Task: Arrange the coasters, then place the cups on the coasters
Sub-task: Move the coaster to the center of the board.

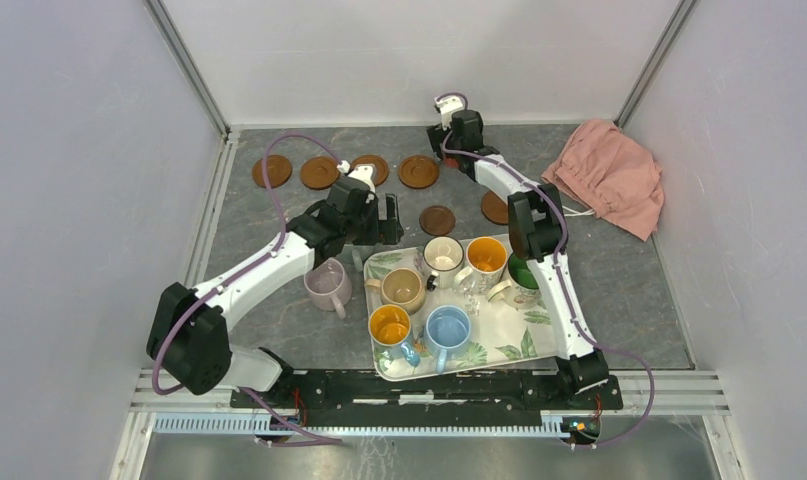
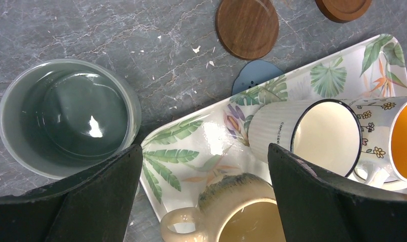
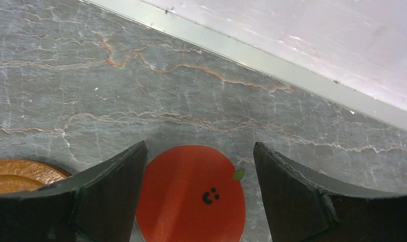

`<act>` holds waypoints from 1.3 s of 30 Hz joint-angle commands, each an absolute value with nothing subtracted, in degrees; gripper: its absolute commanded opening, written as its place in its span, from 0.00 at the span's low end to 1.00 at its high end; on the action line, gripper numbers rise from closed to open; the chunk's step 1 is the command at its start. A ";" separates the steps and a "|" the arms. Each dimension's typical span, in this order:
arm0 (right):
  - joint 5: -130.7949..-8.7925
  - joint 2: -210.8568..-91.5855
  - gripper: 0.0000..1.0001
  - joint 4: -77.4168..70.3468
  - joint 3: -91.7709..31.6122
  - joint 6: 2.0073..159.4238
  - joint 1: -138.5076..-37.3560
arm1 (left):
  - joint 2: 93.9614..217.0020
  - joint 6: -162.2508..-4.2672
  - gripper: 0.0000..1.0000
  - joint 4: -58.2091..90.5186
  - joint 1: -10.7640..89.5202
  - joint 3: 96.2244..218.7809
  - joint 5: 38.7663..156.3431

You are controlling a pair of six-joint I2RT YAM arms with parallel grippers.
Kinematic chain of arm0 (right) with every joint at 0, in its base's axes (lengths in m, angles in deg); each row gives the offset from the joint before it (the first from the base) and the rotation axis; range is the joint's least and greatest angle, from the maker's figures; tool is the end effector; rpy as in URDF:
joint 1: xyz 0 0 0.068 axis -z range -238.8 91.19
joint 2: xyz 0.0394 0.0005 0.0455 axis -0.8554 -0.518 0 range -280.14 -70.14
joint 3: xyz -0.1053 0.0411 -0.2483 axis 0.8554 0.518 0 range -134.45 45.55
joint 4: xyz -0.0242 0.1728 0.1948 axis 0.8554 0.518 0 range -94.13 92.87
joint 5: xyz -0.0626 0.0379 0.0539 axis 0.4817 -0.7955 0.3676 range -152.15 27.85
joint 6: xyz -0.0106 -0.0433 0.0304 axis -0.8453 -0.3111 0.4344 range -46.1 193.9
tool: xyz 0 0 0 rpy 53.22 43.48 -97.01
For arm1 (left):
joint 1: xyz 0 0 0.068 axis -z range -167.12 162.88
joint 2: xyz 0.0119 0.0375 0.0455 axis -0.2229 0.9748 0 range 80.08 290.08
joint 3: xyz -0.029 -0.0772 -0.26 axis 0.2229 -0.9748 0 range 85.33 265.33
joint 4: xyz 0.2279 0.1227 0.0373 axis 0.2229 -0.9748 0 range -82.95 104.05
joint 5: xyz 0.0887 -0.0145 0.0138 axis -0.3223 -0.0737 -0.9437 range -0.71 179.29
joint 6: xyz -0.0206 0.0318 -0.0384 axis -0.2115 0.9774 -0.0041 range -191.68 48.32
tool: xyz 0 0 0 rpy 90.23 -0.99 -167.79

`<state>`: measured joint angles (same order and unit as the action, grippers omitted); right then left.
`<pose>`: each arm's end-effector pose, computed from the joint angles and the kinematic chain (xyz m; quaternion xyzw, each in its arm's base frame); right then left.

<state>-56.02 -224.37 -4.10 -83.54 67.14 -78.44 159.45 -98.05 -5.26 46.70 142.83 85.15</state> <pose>0.5702 0.1995 0.1320 -0.1646 0.8272 0.0152 0.5370 0.2535 -0.1667 0.2652 0.0442 0.9091 -0.1785 0.3737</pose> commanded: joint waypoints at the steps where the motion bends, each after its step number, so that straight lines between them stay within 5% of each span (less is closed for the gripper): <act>1: -55.51 -221.34 0.84 2.10 -81.71 70.02 -75.87 | 159.96 -95.58 1.00 -2.68 46.36 144.95 86.21; 20: -62.05 -212.81 0.79 7.51 -67.28 81.93 -71.65 | 160.67 -95.79 1.00 -1.69 46.10 144.31 86.57; 33: -65.01 -209.92 0.98 11.20 -73.37 87.63 -70.59 | 160.22 -95.94 1.00 -1.50 45.62 143.96 86.72; 39: -64.31 -203.33 0.98 10.17 -63.08 91.22 -69.53 | 159.88 -96.18 1.00 -1.28 45.49 143.70 87.26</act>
<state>-64.33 -209.95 10.24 -68.75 87.64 -70.42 160.32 -98.05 -3.38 45.76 142.83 86.46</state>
